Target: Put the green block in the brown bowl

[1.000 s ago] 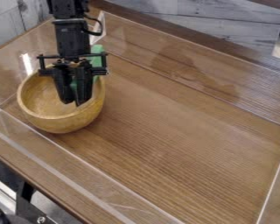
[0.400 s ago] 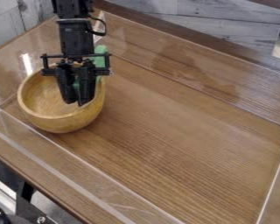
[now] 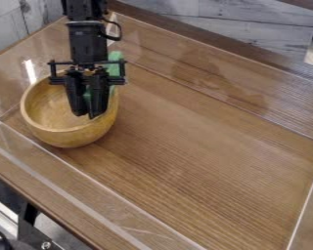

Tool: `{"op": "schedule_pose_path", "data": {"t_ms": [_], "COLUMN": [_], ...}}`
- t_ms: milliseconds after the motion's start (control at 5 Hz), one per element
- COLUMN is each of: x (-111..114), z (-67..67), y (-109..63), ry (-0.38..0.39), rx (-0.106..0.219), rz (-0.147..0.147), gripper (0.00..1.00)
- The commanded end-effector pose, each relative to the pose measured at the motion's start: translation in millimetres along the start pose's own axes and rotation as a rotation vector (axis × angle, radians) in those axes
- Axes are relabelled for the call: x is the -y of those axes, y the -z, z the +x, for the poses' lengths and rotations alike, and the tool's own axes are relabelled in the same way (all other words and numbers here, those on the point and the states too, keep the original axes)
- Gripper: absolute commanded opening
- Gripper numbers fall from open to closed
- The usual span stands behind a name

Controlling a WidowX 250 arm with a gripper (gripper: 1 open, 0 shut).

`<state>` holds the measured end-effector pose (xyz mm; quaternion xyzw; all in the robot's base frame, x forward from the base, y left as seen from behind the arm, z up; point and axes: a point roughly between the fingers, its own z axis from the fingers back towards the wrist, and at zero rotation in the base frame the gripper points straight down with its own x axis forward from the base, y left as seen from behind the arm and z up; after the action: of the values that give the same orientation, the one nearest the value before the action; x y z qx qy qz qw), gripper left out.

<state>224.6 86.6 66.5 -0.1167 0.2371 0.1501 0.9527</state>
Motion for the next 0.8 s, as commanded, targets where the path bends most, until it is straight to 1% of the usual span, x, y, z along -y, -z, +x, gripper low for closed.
{"op": "schedule_pose_path", "data": {"t_ms": [0, 600], "x": [4.4, 8.2], "z": [2.8, 2.1], "y": [-12.8, -11.5], "ry": [0.020, 0.040], "rx": [0.039, 0.016], "rz": [0.018, 0.030], "gripper": [0.00, 0.00]}}
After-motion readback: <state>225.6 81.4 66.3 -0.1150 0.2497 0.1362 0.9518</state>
